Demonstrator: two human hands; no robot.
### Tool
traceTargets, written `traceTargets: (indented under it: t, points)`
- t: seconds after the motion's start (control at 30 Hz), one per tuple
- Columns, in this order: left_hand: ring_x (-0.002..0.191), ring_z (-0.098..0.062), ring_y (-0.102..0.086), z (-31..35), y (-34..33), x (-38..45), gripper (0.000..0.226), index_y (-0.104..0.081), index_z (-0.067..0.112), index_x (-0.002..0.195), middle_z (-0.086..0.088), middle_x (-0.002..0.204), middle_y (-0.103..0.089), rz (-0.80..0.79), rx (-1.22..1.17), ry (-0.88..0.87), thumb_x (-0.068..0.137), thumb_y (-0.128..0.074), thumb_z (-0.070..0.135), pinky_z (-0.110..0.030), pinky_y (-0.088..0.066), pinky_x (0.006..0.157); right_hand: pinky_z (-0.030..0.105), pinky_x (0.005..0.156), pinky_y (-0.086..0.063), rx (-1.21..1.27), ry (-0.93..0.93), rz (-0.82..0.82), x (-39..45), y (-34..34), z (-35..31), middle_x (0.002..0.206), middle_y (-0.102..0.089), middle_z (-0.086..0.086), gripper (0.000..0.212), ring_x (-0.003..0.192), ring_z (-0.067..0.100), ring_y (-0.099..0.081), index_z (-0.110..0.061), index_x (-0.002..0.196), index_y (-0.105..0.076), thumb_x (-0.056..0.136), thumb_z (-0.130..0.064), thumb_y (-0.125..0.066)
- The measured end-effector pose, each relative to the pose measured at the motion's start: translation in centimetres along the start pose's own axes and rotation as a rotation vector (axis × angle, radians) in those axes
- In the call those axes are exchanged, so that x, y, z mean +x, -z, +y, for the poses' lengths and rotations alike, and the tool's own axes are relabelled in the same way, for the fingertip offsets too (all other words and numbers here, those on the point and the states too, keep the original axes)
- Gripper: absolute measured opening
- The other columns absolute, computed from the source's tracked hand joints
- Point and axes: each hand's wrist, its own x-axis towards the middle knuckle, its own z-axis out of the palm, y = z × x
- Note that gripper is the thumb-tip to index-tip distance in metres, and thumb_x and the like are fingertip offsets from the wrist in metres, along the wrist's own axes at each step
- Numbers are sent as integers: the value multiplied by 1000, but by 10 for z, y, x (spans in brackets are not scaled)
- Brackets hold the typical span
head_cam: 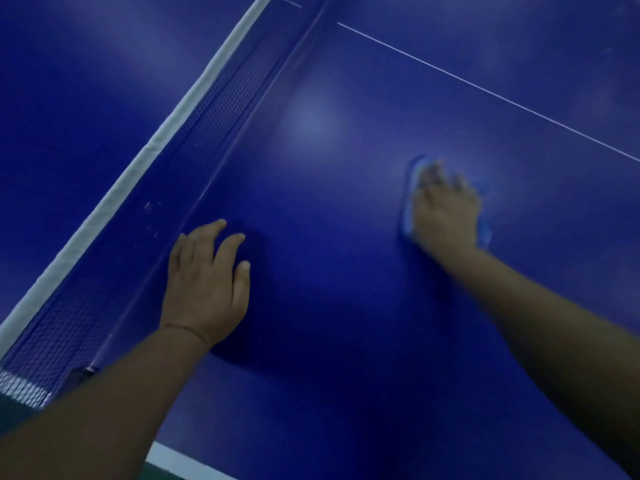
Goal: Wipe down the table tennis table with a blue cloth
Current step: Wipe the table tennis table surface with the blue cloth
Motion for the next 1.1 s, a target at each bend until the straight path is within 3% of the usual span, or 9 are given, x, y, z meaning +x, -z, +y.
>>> traceTargets:
  t: [0.13,0.23,0.33,0.4,0.63,0.7,0.87,1.03,1.1]
  points:
    - [135,-38,-37,7,-10,46,47,-55,2,130,-21,146,-43,-13,-3,-59,95,-44,30,-57,-26,115,52,110,-30,48,851,-62,-80,-21,-25,156,-40,1,45,140,36,-36,-26,144,-44,103,-39,-30]
    - [144,-34,-27,17,-19,72,46,-47,4,139,-18,155,-33,-46,-3,-66,100,-47,26,-49,-21,120,53,91,-45,-57,604,70,-10,-17,40,139,-52,21,39,116,46,-54,-6,133,-46,97,-22,-41]
    - [149,-31,-18,28,-28,92,54,-38,6,148,-15,160,-24,-35,-18,-25,100,-43,32,-44,-14,123,53,117,-21,11,-147,0,53,-1,91,163,-25,10,51,146,40,-25,-15,153,-34,106,-33,-27]
    - [149,-31,-16,33,-32,107,57,-34,6,149,-15,161,-22,-25,-18,-13,100,-41,35,-45,-14,123,54,119,-14,27,-330,28,54,-1,72,166,-16,3,53,150,37,-17,-23,157,-26,106,-38,-23]
    - [150,-29,-11,30,-38,123,58,-33,7,151,-14,162,-18,-37,-23,-28,102,-35,38,-48,-12,123,51,112,-30,88,724,-46,9,-11,-29,156,-41,-3,49,140,33,-40,-30,147,-46,103,-44,-31]
    - [149,-31,-15,29,-38,121,59,-37,7,148,-14,159,-21,-17,-11,-58,98,-34,39,-49,-11,123,49,114,-29,-89,752,28,63,-11,0,157,-40,4,52,141,35,-39,-20,148,-46,104,-38,-24]
    - [143,-33,-29,30,-36,125,60,-49,6,139,-13,150,-36,-53,-31,-44,95,-30,42,-55,-27,117,48,119,-16,-48,-39,1,146,7,40,166,-16,3,57,151,32,-16,-23,157,-24,104,-37,-7]
    - [139,-37,-34,31,-36,126,60,-54,2,135,-18,148,-41,-52,-18,-50,95,-30,40,-60,-31,113,51,111,-30,50,673,69,93,-14,-45,157,-41,-1,53,140,34,-39,-28,148,-45,101,-42,-26]
    - [140,-37,-33,30,-37,126,60,-54,3,135,-17,148,-41,-65,-10,-49,95,-30,40,-59,-29,115,51,109,-35,-102,734,55,122,-2,-13,151,-47,9,52,137,37,-43,-14,145,-50,100,-35,-33]
